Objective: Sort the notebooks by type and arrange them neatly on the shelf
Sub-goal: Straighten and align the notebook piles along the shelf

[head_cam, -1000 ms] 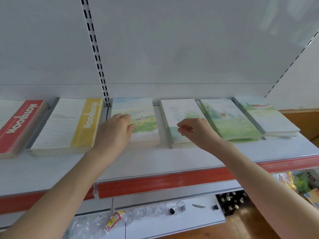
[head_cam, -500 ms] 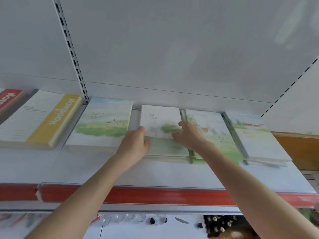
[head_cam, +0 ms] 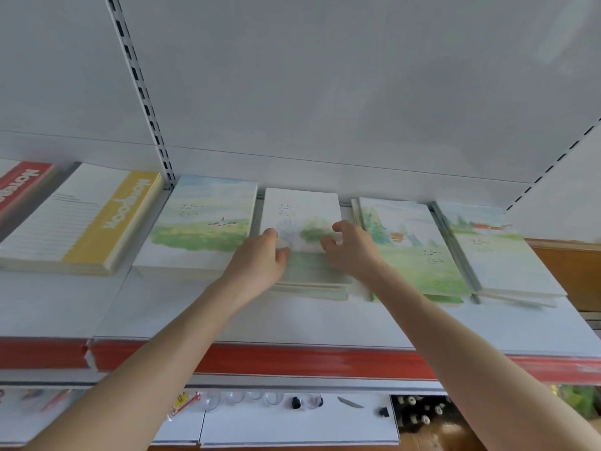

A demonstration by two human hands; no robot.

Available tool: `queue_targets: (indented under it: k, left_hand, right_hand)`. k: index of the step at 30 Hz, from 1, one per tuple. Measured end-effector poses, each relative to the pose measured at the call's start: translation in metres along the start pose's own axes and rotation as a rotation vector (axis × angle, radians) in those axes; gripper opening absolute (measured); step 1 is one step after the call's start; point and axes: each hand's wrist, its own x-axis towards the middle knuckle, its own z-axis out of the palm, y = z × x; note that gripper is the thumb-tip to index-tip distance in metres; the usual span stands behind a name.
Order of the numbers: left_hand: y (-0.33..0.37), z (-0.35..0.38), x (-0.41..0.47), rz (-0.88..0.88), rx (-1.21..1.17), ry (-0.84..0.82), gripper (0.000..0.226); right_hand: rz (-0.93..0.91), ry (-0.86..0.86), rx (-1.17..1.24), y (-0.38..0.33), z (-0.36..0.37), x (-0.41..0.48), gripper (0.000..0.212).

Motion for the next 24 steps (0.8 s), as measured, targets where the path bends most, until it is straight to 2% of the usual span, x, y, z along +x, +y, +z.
queue_targets:
  k: [2,5,8,10,15,21,24]
  left_hand:
    - [0.0,-0.005,-0.001,0.003,-0.006,-0.075,0.049]
    - [-0.002,-0.007,-0.003,0.056,0.087,-0.253,0.072]
    - [-0.007,-0.001,-0.004,0.114,0.198,-0.301,0.071]
    - [-0.007,0.002,-0.003,0.135,0.205,-0.267,0.068]
    - [0.001,0.007,-0.003,0.124,0.193,-0.2,0.064]
    - [-0.003,0.009,-0.001,0.138,0.183,-0.173,0.053]
    - [-0.005,0.008,0.0,0.136,0.114,-0.177,0.061]
  right_hand:
    - [-0.029,-0.055,-0.032,0.002,-0.005,-0.001,0.05]
    - [-0.075,-0.25,-0.105,0.01,-0.017,-0.007,0.074]
    - [-0.129,-0.383,-0.274,0.015,-0.014,-0.018,0.091]
    - [-0.166,-0.365,-0.312,0.018,-0.006,-0.024,0.092]
    - [-0.137,-0.249,-0.249,0.029,-0.007,-0.024,0.075]
    - [-0.177,-0.244,-0.257,0.031,-0.006,-0.023,0.072]
    - [-0.183,-0.238,-0.252,0.029,-0.007,-0.021,0.074]
